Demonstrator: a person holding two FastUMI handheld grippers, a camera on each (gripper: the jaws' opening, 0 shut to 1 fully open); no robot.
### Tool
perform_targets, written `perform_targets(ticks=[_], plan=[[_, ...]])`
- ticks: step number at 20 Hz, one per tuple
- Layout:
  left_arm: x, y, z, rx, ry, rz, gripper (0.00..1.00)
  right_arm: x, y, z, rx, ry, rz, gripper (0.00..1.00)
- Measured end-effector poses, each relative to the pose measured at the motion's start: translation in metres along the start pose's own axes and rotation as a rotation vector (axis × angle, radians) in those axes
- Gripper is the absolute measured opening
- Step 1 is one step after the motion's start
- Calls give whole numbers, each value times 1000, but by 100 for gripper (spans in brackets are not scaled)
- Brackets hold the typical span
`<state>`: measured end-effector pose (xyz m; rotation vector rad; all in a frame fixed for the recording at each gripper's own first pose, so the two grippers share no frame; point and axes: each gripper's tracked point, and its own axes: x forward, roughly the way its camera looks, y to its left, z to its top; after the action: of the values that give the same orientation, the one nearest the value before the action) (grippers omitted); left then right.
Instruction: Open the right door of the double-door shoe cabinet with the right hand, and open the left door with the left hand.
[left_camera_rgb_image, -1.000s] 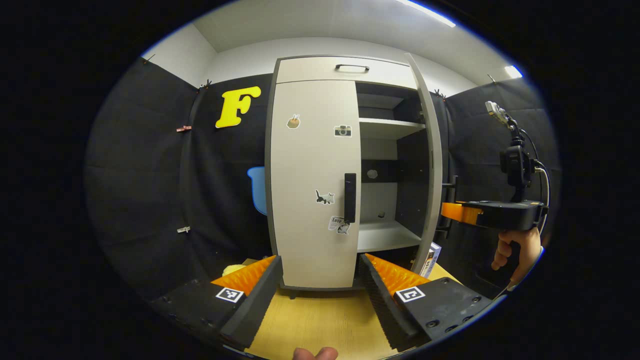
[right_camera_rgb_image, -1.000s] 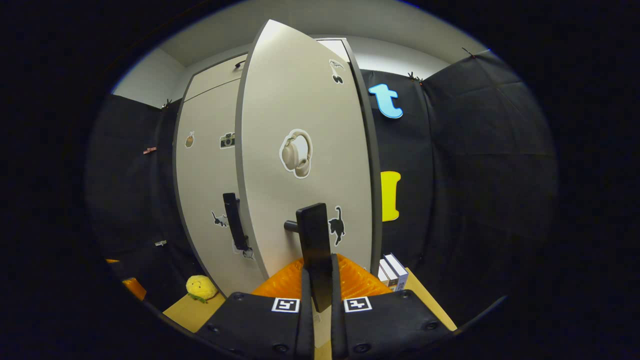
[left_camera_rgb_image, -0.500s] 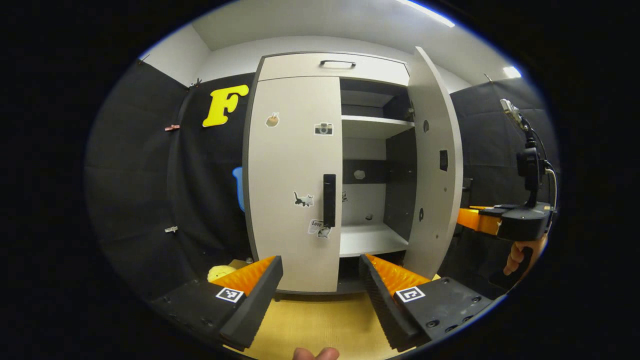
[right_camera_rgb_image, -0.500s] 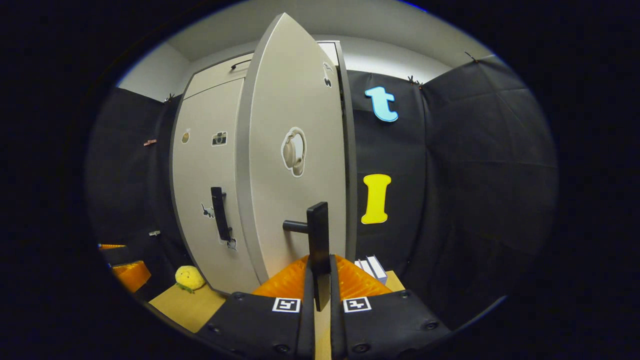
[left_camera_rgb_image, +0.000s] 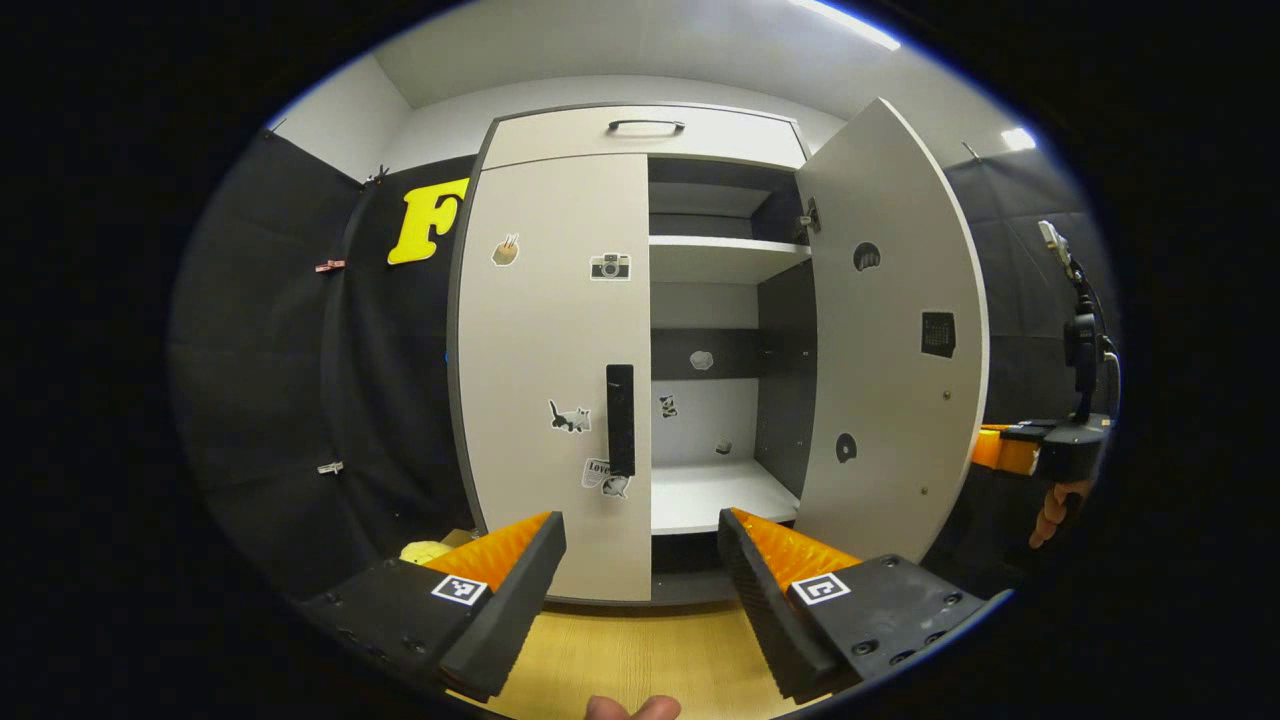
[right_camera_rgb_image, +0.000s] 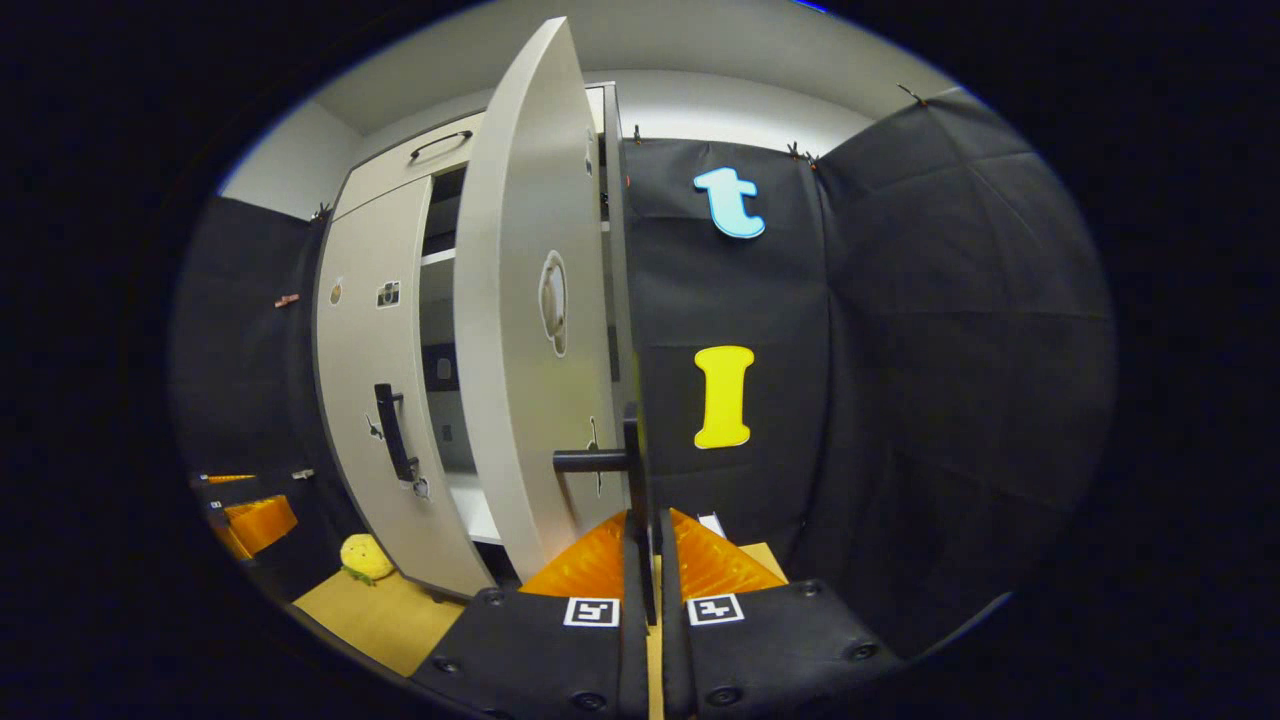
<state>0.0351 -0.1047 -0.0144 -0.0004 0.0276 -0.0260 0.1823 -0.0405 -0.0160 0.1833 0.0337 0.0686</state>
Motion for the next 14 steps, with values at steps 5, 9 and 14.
perform_targets(ticks=[5, 9, 14], plan=[[13, -4, 7, 14, 1, 17, 94, 1, -3, -3, 0, 18, -3, 12], [33, -7, 15, 30, -4, 9, 94, -6, -3, -8, 61, 47, -28, 14], [70, -6, 28, 48, -25, 0, 94, -21, -20, -6, 42, 20, -85, 39]])
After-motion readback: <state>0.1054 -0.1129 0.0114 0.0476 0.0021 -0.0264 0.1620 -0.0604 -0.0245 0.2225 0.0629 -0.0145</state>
